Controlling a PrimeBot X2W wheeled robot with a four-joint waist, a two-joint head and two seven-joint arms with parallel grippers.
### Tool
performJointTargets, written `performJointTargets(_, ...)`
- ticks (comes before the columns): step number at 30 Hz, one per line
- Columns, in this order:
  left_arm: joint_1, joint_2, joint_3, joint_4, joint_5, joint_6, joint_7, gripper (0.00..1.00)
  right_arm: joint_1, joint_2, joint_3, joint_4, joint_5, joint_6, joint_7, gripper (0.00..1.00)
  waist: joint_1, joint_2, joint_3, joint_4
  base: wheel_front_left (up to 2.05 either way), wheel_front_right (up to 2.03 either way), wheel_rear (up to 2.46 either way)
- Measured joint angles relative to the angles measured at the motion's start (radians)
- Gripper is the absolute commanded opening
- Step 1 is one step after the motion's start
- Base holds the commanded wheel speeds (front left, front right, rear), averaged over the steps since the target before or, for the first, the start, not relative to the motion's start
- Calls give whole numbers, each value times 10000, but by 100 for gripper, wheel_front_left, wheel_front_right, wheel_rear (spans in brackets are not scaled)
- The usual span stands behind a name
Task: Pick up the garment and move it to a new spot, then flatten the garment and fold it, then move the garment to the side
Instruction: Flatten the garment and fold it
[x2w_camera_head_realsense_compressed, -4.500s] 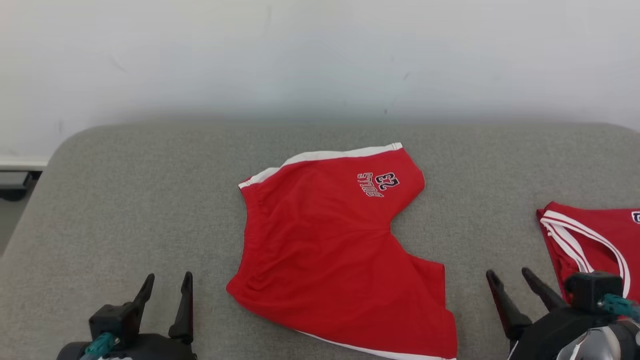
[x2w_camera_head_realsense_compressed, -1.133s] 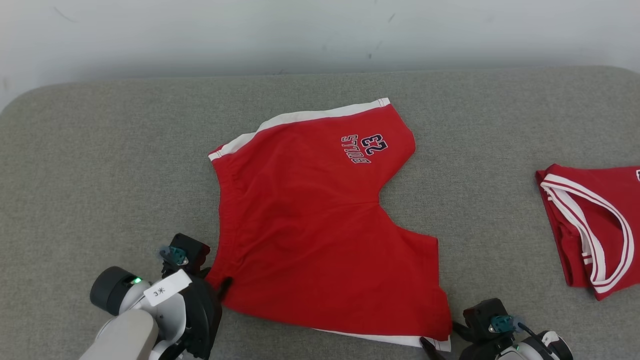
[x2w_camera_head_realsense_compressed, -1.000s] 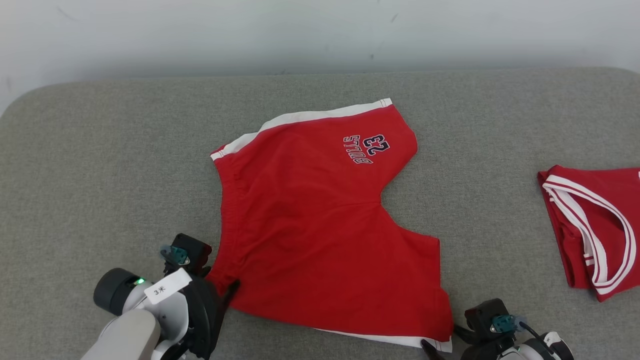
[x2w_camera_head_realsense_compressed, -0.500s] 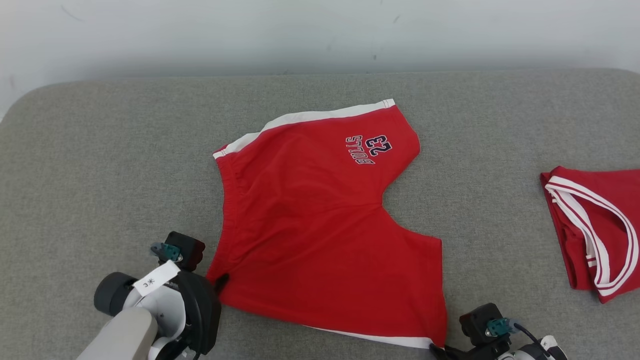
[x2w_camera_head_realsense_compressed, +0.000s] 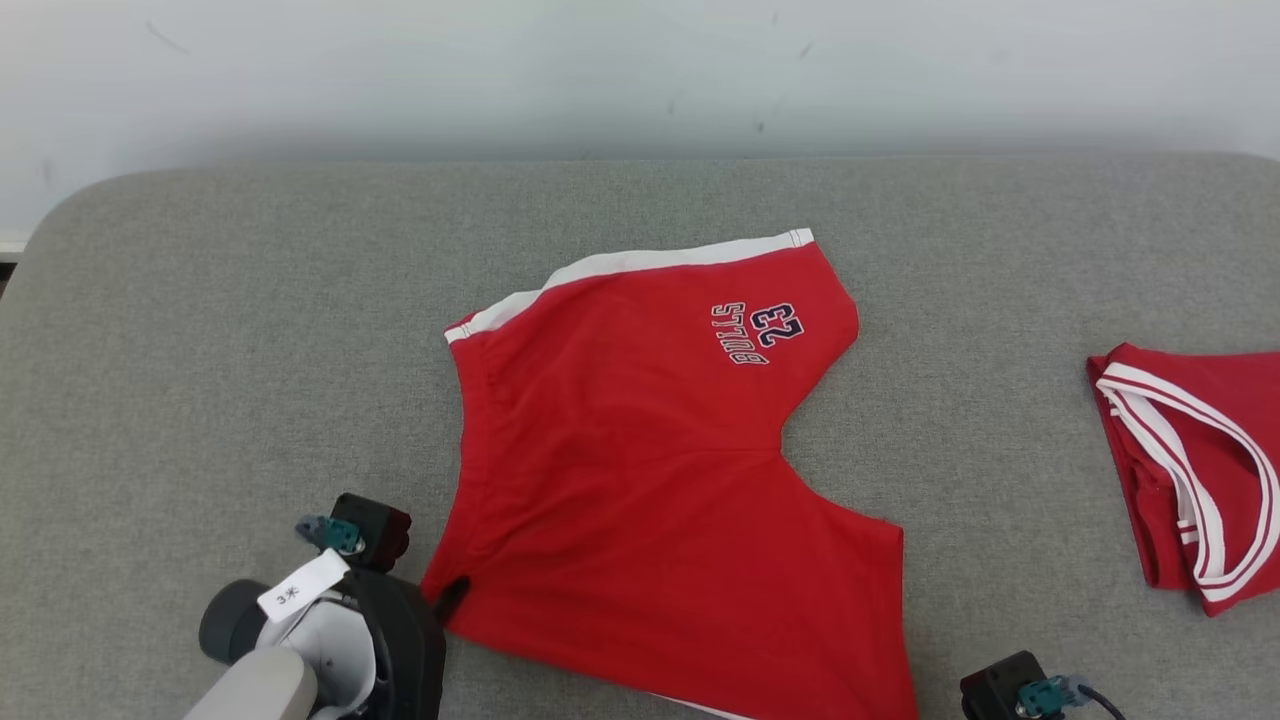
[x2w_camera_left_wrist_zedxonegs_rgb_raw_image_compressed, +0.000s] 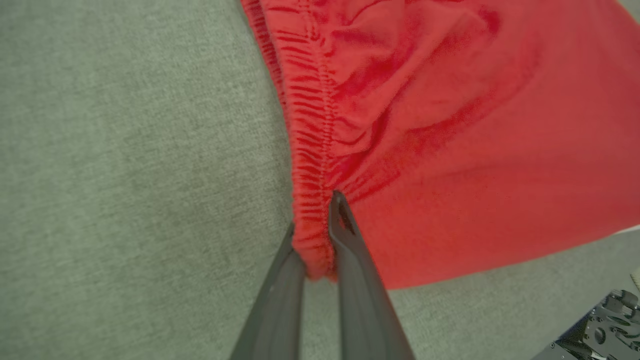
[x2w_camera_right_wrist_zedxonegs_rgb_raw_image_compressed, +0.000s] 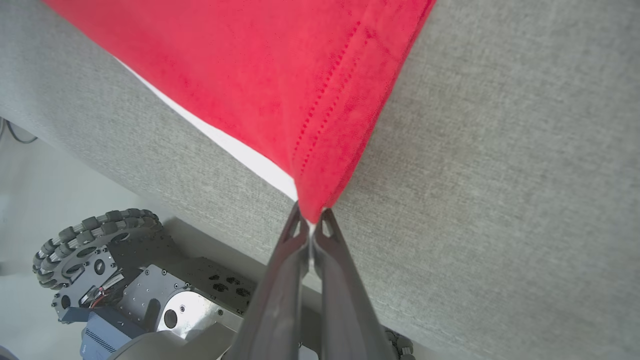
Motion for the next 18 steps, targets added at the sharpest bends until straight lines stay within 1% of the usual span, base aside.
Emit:
performJointTargets(5,560,140,46,-351,-357,0,-2,0,180,-140,-209,-466,215,-2,291,0,0,0,-177,-22,0,0,0)
performJointTargets(10,1386,257,27,-1068,-596,0,0,0,915,-224,-422,-966,685,-23,506,0,0,0,-422,-30,0,0,0)
performJointTargets(15,1837,334,102,-1898,-709,2,-36,0,1237,-257,-911,-2000,1162,-88,428,0,-1,0,-687,14,0,0,0)
performJointTargets(16,1837,330,161,-2052,-721,38,-82,0,1209,-293,-974,-2222,1214,-88,431,0,-1,0,-723,30,0,0,0)
performJointTargets(18,1830,324,282,-2228,-731,247,-79,0,1097,-389,-1099,-2525,1246,-86,435,0,-1,0,-756,55,0,0,0)
